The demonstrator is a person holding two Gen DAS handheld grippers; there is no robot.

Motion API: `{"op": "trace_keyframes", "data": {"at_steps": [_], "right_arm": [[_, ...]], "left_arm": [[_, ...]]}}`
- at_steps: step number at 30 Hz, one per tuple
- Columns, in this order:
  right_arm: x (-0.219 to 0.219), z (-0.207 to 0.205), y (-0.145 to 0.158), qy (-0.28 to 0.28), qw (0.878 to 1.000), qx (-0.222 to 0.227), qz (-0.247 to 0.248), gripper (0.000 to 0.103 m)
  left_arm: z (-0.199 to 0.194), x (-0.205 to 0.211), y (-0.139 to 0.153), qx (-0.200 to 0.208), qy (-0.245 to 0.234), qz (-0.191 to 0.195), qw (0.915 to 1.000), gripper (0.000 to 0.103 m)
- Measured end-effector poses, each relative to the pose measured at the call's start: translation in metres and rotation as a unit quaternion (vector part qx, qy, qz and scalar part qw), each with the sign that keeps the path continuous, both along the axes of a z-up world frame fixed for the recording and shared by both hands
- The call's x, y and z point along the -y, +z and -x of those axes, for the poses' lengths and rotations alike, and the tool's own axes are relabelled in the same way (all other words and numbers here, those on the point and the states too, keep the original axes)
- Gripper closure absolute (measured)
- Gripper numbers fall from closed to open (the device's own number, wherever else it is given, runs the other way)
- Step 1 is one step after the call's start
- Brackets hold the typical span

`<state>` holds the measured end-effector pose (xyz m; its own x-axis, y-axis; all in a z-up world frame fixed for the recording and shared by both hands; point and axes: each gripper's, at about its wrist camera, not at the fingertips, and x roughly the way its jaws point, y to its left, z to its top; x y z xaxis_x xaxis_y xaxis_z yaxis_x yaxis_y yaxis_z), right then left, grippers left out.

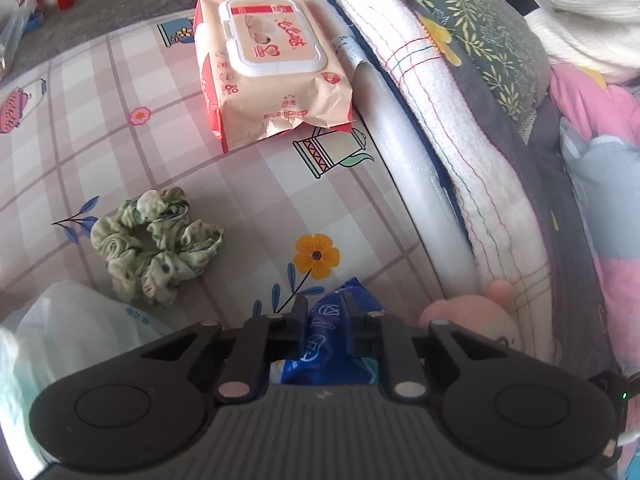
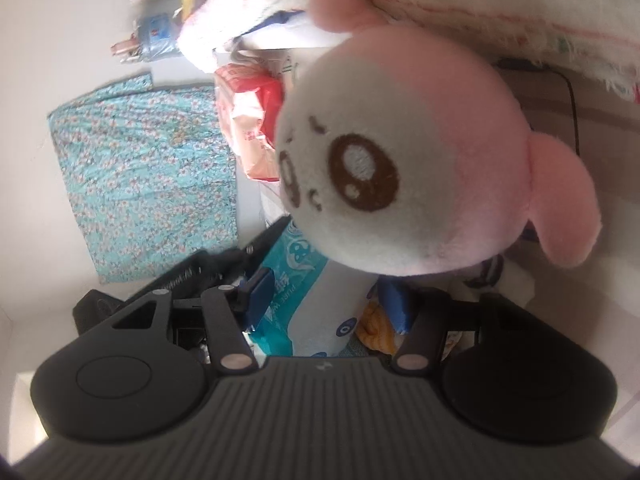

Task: Organize soft objects

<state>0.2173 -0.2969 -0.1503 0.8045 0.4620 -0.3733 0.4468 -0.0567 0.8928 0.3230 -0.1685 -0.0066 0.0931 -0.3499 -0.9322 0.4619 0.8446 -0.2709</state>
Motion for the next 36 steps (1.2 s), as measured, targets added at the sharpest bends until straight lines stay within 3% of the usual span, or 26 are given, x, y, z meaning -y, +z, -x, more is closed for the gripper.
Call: {"op": "trace_keyframes", "data": {"at_steps": [7, 13, 17, 20, 23, 29, 33, 35, 36], "right_arm": [[-0.002, -0.003, 0.015, 0.031, 0.998, 0.041, 0.041, 0.05], [-0.003, -0.013, 0.039, 0.1, 0.986, 0.103, 0.09, 0.051], [-0.012, -0.03, 0.044, 0.179, 0.968, 0.108, 0.142, 0.05], [-0.017, -0.045, 0.046, 0.207, 0.957, 0.112, 0.171, 0.05], [-0.015, -0.05, 0.045, 0.217, 0.953, 0.116, 0.177, 0.05], [-0.013, -0.017, 0.043, 0.225, 0.952, 0.119, 0.169, 0.05], [-0.004, 0.002, 0.046, 0.223, 0.955, 0.117, 0.156, 0.05], [-0.004, 0.007, 0.051, 0.224, 0.954, 0.119, 0.163, 0.051], [-0.005, 0.007, 0.054, 0.225, 0.952, 0.121, 0.17, 0.051]], "left_arm": [[0.032, -0.027, 0.035, 0.028, 0.004, 0.029, 0.9992, 0.089], [0.07, -0.069, 0.068, 0.07, 0.017, 0.061, 0.9955, 0.089], [0.094, -0.093, 0.054, 0.071, 0.023, 0.057, 0.9956, 0.089], [0.105, -0.11, 0.045, 0.076, 0.037, 0.07, 0.9939, 0.087], [0.104, -0.121, 0.045, 0.061, 0.06, 0.097, 0.9916, 0.08], [0.107, -0.115, 0.041, 0.092, 0.051, 0.08, 0.9913, 0.062], [0.111, -0.107, 0.043, 0.111, 0.033, 0.074, 0.9904, 0.067], [0.115, -0.102, 0.046, 0.119, 0.017, 0.074, 0.99, 0.081], [0.117, -0.1, 0.048, 0.123, 0.01, 0.072, 0.9897, 0.084]]}}
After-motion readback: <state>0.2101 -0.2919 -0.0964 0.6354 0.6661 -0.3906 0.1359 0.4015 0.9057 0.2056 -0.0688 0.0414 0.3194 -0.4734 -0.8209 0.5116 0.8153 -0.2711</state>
